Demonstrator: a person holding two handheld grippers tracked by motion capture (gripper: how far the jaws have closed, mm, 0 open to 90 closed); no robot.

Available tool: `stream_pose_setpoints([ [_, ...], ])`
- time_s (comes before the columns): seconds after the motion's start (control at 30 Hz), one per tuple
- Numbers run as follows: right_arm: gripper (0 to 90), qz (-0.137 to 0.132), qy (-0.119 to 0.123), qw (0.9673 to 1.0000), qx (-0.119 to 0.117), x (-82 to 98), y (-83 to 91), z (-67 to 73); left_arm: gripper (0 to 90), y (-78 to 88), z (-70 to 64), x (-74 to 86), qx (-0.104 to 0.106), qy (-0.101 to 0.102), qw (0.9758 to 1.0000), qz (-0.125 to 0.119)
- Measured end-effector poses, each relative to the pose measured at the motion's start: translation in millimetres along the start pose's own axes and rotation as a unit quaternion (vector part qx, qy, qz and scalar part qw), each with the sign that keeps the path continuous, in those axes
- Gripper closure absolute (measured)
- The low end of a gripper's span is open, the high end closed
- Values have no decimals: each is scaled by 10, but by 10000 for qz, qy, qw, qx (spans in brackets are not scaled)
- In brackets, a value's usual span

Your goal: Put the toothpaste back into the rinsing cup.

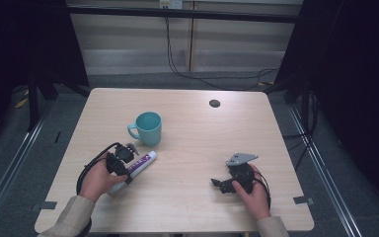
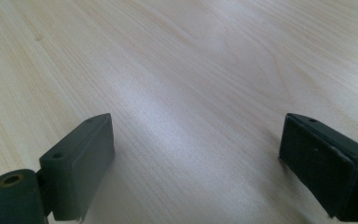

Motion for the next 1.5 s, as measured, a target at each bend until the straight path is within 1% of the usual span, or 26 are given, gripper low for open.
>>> stream_pose_setpoints([
  [0.03,95,-2,5,10000,2,0,0,-1,661,23,3,2,26,-16,10000,-31],
  [0.1,95,0,-3,10000,1,0,0,0,738,37,-13,14,104,-65,9999,-112],
  [0.3,94,-19,16,10000,-8,-6,-8,-5,752,57,-75,3,226,-159,9994,-225],
  [0.33,95,-18,23,10000,-13,-7,-8,-6,752,72,-82,-10,220,-267,9992,-186],
  [0.43,95,-31,19,10000,-27,-8,-10,-9,752,117,-125,-69,183,-354,9989,-228],
  [0.5,95,-28,40,10000,-26,-9,-11,-9,751,149,-152,-109,214,-503,9983,-198],
  [0.53,95,-31,31,10000,-38,-8,-10,-11,751,167,-192,-150,253,-653,9974,-193],
  [0.67,119,15,71,9999,-97,-16,0,-8,751,182,-259,-214,294,-835,9958,-224],
  [0.7,133,132,124,9997,-184,-27,11,3,751,184,-272,-228,287,-886,9954,-209],
  [0.73,145,232,301,9987,-337,-65,20,17,751,183,-316,-274,277,-962,9947,-223],
  [0.77,145,232,301,9987,-337,-65,20,17,751,183,-316,-274,277,-962,9947,-223],
  [0.83,169,218,538,9973,-457,-129,43,37,752,176,-362,-319,303,-1012,9941,-241],
  [0.87,169,160,728,9951,-655,-227,79,72,751,169,-398,-362,313,-1092,9933,-222],
  [0.9,169,160,728,9951,-655,-227,79,72,751,169,-398,-362,313,-1092,9933,-222],
  [0.93,168,51,909,9914,-939,-354,117,125,751,162,-425,-388,292,-1134,9929,-207],
  [1.0,168,17,1142,9877,-1066,-454,138,166,751,151,-506,-447,313,-1238,9916,-181],
  [1.03,168,17,1142,9877,-1066,-454,138,166,751,151,-506,-447,313,-1238,9916,-181],
  [1.07,169,63,1436,9833,-1113,-569,140,213,751,150,-567,-493,367,-1320,9904,-184],
  [1.1,169,63,1436,9833,-1113,-569,140,213,751,150,-567,-493,367,-1320,9904,-184],
  [1.17,169,52,1655,9785,-1230,-683,133,276,751,156,-620,-537,415,-1426,9887,-189],
  [1.23,184,53,1926,9728,-1284,-783,109,329,751,167,-686,-572,461,-1469,9878,-225],
  [1.27,185,96,2049,9702,-1293,-822,93,350,750,179,-708,-588,466,-1559,9864,-219],
  [1.3,186,163,2238,9652,-1341,-893,51,386,750,202,-759,-617,524,-1654,9846,-240],
  [1.33,186,163,2238,9652,-1341,-893,51,386,750,202,-759,-617,524,-1654,9846,-240],
  [1.4,186,203,2504,9584,-1358,-983,-9,423,750,229,-790,-639,520,-1709,9836,-249],
  [1.5,212,234,2553,9564,-1399,-1017,-37,444,750,262,-831,-660,548,-1784,9821,-265],
])
Point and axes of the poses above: each handheld gripper's, and its own axes: y roughly backward along the jaws, x roughly out of its underside, z roughly to its left, the point moved 5 cm from there along -y, roughly forward along the jaws, and after that the axes turned 7 degrees about -z, right-handed, at the moved point
